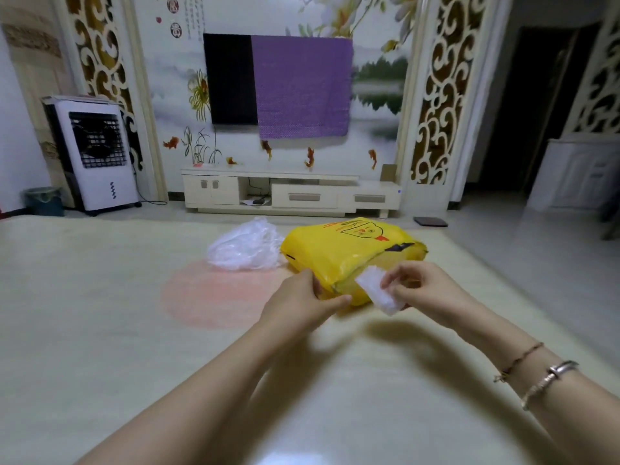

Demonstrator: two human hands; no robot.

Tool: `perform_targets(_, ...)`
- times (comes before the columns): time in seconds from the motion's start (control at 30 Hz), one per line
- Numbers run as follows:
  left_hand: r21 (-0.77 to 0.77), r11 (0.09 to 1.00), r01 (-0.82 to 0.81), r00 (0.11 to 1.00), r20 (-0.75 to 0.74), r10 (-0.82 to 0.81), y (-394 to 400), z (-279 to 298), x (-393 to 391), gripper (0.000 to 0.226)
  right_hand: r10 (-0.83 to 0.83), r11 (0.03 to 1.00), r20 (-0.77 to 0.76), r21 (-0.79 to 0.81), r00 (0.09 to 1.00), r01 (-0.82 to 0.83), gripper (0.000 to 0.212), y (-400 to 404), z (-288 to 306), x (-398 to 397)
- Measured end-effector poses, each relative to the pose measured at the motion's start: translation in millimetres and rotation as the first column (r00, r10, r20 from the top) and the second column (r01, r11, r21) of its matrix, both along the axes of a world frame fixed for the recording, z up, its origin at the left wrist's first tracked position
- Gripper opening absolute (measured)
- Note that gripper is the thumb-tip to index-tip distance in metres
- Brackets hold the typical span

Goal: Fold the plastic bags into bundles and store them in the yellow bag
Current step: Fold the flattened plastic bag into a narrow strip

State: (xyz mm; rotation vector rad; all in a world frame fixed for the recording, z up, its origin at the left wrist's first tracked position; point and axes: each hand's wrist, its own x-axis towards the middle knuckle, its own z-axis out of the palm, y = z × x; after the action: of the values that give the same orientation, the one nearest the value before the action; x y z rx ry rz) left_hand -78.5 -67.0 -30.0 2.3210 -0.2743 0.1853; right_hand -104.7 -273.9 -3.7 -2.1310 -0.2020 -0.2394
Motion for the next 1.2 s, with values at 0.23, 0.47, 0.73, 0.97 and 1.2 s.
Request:
perform_targets(0.23, -0.127, 0.992, -0.009, 0.973, 0.228, 0.038, -28, -16, 21, 0.021, 0.131, 0.983, 0.026, 0.128, 0.991, -0.133, 0.032, 4, -18, 36)
perform_targets(0.47, -0.176, 0.980, 0.098, 0.952, 0.303, -0.040, -19, -25, 30, 0.014, 0.198, 0.933, -0.173, -0.269, 0.965, -0.239, 0.034, 58, -23, 75)
perform_targets(0.73, -0.278, 0.958, 0.069, 0.975, 0.221, -0.006, -11, -28, 32, 0.012, 0.173, 0.927, -0.226, -0.293, 0.959, -0.236, 0.044, 63, -31, 83)
perform_targets(0.97, -0.347, 0.938, 0.027, 0.990, 0.142, 0.025, -15, -30, 31, 0.024, 0.219, 0.964, -0.033, -0.149, 0.975, -0.222, 0.063, 29, -25, 39)
perform_targets(1.2, -0.369, 0.929, 0.012, 0.996, -0.082, -0.045, -5, -12, 21, 0.010, 0.131, 0.987, 0.042, -0.103, 0.991, -0.126, 0.046, 22, 1, 3)
